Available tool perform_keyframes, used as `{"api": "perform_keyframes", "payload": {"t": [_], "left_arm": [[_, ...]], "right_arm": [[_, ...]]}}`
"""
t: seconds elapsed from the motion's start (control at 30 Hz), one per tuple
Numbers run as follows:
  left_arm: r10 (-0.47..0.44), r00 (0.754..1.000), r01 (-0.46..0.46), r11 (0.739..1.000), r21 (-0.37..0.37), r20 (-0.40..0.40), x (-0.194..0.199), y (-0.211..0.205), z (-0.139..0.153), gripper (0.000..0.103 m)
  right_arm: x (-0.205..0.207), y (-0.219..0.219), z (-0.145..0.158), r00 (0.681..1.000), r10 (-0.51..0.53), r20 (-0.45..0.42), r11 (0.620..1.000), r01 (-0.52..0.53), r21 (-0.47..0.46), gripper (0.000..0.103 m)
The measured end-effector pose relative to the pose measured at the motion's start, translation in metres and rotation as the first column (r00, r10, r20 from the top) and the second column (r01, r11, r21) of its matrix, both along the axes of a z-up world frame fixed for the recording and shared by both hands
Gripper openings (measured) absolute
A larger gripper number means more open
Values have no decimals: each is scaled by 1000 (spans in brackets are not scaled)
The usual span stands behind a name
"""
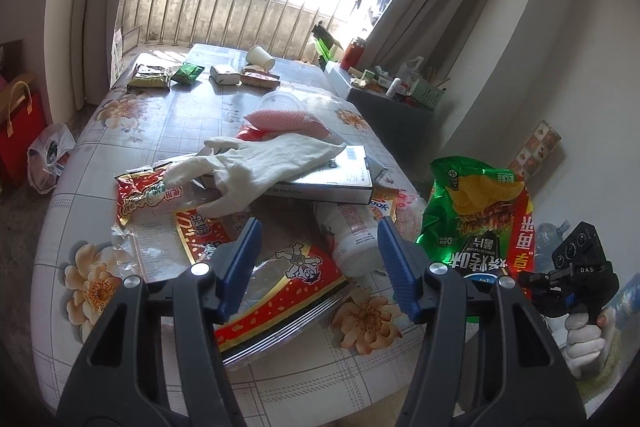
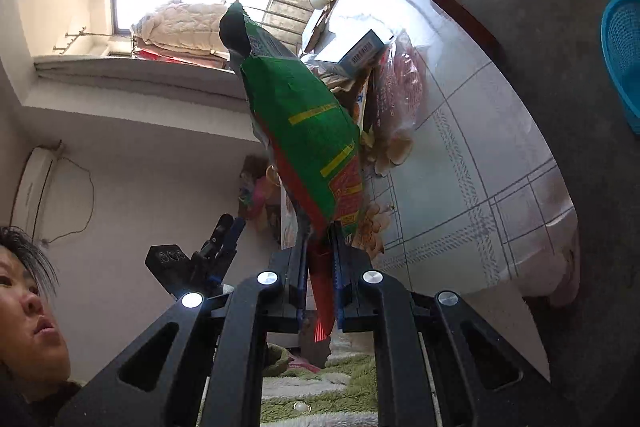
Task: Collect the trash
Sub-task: 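Lift the green snack bag with the right tool while the left tool approaches the white glove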
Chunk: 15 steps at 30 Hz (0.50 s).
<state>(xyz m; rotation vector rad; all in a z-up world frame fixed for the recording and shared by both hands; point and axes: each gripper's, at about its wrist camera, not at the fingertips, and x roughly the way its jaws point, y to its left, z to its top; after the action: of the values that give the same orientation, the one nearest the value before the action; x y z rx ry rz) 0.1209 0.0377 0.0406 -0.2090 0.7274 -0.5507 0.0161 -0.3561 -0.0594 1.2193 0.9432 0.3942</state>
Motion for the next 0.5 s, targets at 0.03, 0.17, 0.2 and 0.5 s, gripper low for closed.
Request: {"api": "perform_keyframes", "payload": {"t": [0.03,0.17,0.2,0.5], "left_arm": [[-8,1000,8,1000,1,-3,-3,-3,-1,56],[-43,999,43,999,11,-19,-12,-16,-6,56],[-53,998,53,998,15,-20,-14,-20,-7,56],[-88,995,90,995,37,-39,-24,-34,-14,56]], "right_arm": [[-4,1,-10,1000,-5,-17,1000,5,9,12],[-4,0,-32,997,-21,-74,1000,22,5,16],[-3,-1,-34,996,-25,-80,1000,26,6,17],[12,-10,-53,990,-74,-119,997,75,0,44]]}}
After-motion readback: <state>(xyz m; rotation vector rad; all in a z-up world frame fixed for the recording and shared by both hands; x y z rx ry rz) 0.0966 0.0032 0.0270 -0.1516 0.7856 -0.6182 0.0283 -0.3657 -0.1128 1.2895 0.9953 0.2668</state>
